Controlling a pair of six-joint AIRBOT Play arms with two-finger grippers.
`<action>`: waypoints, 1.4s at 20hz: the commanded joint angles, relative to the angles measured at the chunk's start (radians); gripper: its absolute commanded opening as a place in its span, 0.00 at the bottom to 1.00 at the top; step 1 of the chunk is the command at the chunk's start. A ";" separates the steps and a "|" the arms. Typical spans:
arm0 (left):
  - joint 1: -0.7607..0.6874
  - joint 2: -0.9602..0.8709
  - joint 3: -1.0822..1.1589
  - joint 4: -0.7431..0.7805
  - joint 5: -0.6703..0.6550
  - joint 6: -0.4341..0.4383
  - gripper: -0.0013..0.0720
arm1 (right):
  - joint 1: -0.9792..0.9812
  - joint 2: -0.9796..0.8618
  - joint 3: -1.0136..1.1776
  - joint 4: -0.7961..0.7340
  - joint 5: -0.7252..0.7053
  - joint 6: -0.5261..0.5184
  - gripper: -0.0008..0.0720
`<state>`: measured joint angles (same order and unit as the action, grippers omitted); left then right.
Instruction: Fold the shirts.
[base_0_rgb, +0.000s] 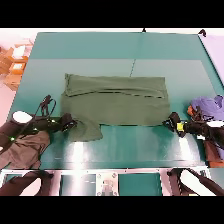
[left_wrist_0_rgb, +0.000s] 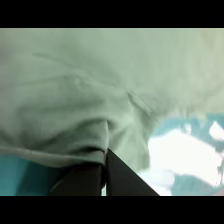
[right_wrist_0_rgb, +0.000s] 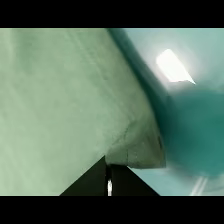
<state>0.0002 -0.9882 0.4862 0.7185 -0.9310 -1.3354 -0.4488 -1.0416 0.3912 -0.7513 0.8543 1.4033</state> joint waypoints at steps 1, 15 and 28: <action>0.000 0.020 0.045 0.103 -0.177 -0.045 0.05 | -0.010 0.039 0.022 -0.136 0.122 0.043 0.03; 0.000 0.047 0.450 0.313 -0.173 -0.177 0.05 | 0.036 -0.016 0.457 -0.163 0.225 0.137 0.03; 0.000 -0.757 1.001 0.124 0.095 0.035 0.72 | 0.196 -0.855 1.183 -0.041 0.140 0.213 0.19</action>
<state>-0.0006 -1.6257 1.4284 0.9318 -0.9421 -1.3560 -0.2611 -1.7489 1.4479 -0.8513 0.9943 1.5959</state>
